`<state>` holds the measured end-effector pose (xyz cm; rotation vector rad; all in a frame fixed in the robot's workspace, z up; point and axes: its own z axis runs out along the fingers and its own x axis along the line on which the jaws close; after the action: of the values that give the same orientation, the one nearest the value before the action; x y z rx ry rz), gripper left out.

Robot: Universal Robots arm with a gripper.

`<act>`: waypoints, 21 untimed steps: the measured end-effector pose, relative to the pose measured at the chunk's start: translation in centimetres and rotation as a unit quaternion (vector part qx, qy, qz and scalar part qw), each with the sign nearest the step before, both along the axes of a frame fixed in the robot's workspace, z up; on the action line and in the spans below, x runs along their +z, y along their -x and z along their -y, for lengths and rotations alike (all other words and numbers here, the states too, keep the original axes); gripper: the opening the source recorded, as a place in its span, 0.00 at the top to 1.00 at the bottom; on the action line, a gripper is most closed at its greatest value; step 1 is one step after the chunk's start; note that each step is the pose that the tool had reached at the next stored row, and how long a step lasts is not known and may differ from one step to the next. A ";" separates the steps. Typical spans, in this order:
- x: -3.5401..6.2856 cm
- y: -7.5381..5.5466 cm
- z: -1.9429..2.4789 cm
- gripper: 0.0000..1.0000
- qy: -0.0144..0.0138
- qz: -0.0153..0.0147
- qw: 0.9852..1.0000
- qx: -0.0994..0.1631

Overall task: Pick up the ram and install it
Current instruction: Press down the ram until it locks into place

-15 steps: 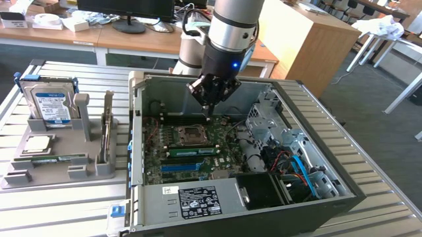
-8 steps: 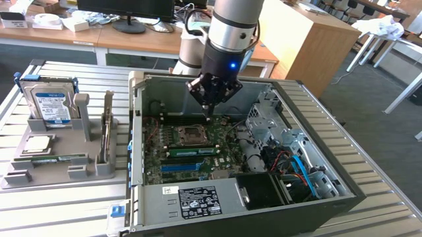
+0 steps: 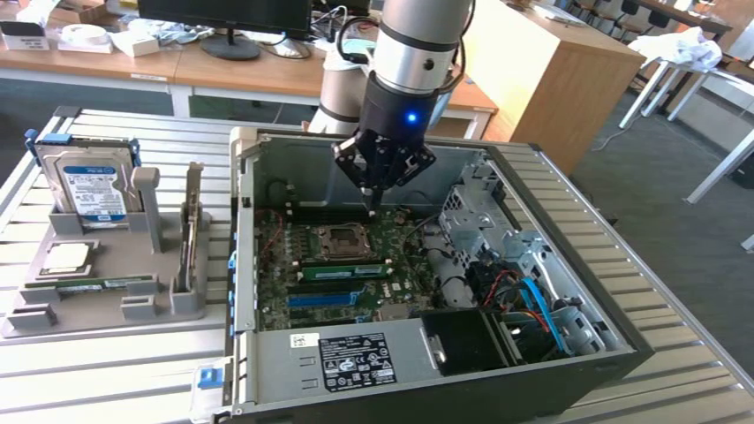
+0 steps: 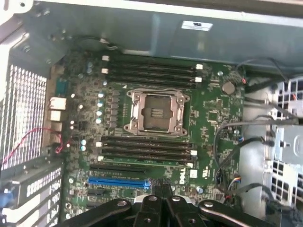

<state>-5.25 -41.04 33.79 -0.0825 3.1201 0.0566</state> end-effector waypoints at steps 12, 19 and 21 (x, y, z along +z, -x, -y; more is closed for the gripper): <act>0.00 0.0 0.00 0.90 0.000 -0.002 1.000 -0.010; 0.00 0.0 -0.01 0.90 0.000 -0.003 1.000 -0.025; 0.00 0.0 -0.01 0.90 0.000 -0.004 1.000 -0.025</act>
<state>-5.26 -41.02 33.78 -0.0056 3.1280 0.0563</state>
